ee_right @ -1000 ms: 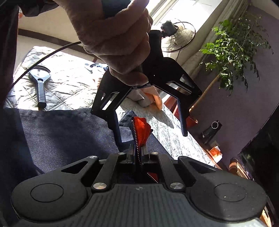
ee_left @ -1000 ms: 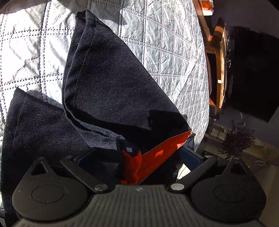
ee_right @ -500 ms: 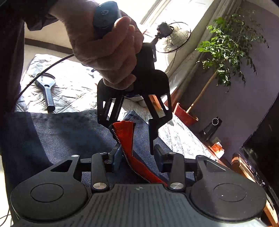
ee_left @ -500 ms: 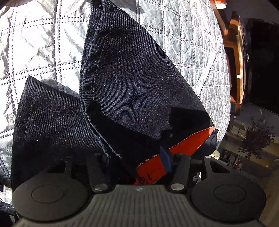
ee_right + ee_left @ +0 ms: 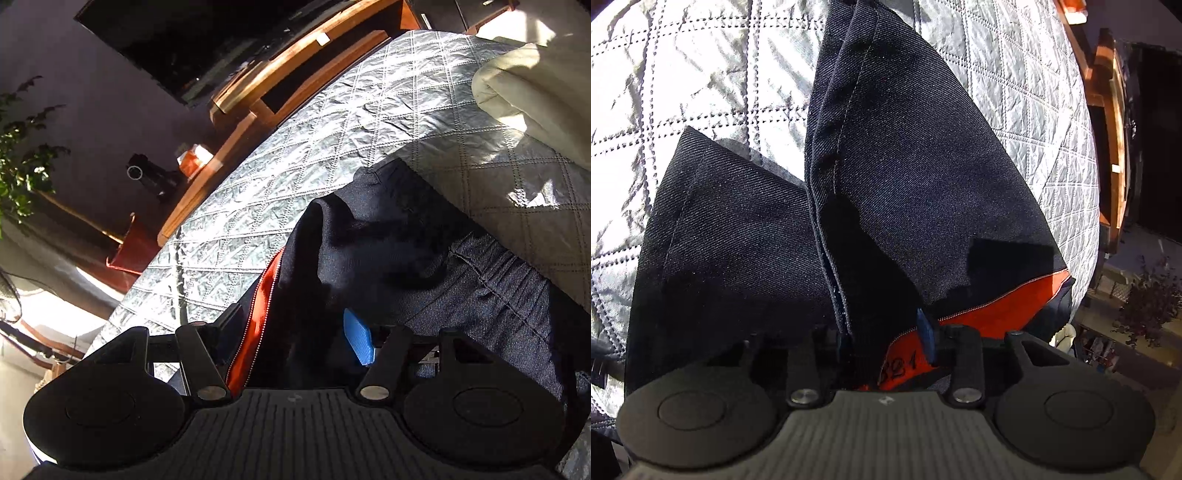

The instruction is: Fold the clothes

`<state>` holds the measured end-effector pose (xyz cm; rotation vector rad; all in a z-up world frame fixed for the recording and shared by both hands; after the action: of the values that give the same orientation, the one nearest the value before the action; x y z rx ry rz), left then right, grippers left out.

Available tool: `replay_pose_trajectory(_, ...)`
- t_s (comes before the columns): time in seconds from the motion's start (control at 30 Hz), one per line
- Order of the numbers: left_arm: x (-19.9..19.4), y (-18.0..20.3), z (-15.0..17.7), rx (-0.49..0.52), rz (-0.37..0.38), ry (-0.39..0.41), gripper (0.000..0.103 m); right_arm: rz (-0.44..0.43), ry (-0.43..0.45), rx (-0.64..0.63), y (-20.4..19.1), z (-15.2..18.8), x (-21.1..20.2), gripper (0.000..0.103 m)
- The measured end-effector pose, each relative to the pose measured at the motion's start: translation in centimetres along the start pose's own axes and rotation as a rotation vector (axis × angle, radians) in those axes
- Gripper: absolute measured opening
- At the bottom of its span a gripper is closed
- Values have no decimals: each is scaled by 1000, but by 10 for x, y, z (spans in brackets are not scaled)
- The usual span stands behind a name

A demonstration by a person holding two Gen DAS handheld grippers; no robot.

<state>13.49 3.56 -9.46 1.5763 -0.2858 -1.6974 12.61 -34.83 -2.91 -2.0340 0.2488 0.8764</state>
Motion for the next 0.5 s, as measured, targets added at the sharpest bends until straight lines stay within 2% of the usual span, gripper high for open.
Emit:
replay_pose_trajectory(0.03,0,1,0,-2,8,6,47,2,-2,57,8,-11,5,65)
replay_pose_trajectory(0.1,0,4,1,-5,25,18,63,10,22,57,9,-27,11,65)
replay_pose_trajectory(0.13,0,5,1,-4,29,24,66,-5,14,77,10,-34,15,65)
replay_pose_trajectory(0.17,0,7,1,7,23,25,65,-24,-24,117,10,-33,20,66)
replay_pose_trajectory(0.2,0,9,2,23,12,23,58,-43,-63,156,11,-33,25,67)
replay_pose_trajectory(0.3,2,15,4,54,16,8,39,-45,-248,215,6,1,31,68)
replay_pose_trajectory(0.37,2,18,4,62,25,7,29,-102,-347,199,-3,40,21,69)
replay_pose_trajectory(0.4,2,19,4,64,30,10,21,-103,-385,177,-5,61,16,70)
replay_pose_trajectory(0.5,-1,20,4,69,44,24,14,-57,-451,98,-2,116,5,72)
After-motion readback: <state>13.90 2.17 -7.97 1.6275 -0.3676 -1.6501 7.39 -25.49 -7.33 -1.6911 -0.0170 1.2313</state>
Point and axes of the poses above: each gripper's, at about its wrist camera, not at the fingertips, and x roughly the way its jaws point, y to its right, z to its underside, the point moved 9 cm from there along x, roughly the way its jaws point, and after that the axes turned 9 degrees about x, right-handed, at the moved point
